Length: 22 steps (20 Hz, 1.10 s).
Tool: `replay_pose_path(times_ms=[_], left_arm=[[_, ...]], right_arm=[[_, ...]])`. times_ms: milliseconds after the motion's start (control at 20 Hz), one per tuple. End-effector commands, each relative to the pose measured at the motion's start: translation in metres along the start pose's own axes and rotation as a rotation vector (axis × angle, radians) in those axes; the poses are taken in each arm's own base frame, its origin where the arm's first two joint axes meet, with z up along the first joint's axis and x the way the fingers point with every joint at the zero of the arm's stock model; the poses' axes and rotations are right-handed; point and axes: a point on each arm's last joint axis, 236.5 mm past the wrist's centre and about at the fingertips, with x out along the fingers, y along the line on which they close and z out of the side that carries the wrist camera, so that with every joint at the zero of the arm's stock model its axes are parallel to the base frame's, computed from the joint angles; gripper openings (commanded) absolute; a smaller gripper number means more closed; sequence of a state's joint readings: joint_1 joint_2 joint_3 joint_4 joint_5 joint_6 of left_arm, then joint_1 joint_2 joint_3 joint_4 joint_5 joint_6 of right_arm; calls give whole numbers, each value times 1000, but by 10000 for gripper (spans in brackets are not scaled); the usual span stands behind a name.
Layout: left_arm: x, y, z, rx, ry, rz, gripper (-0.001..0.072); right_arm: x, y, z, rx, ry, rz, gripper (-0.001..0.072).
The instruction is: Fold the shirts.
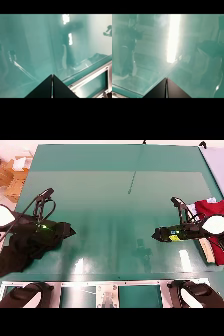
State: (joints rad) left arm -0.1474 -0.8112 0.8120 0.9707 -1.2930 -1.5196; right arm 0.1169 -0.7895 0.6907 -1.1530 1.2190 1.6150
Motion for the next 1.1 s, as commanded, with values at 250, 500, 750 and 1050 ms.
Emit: replay_pose_path(times_ms=[250,500,750,1050], left_arm=[[-69,159,-51,-193,160,766,44],[-88,215,-29,-112,59,1008,714],[-52,281,-50,-65,210,1089,714],[-51,313,-47,-90,233,1060,24]], right_arm=[[0,0,-1,-1,2,1,19],[0,0,-1,-1,2,1,19],[0,0,-1,-1,2,1,19],[0,0,-1,-1,2,1,19]])
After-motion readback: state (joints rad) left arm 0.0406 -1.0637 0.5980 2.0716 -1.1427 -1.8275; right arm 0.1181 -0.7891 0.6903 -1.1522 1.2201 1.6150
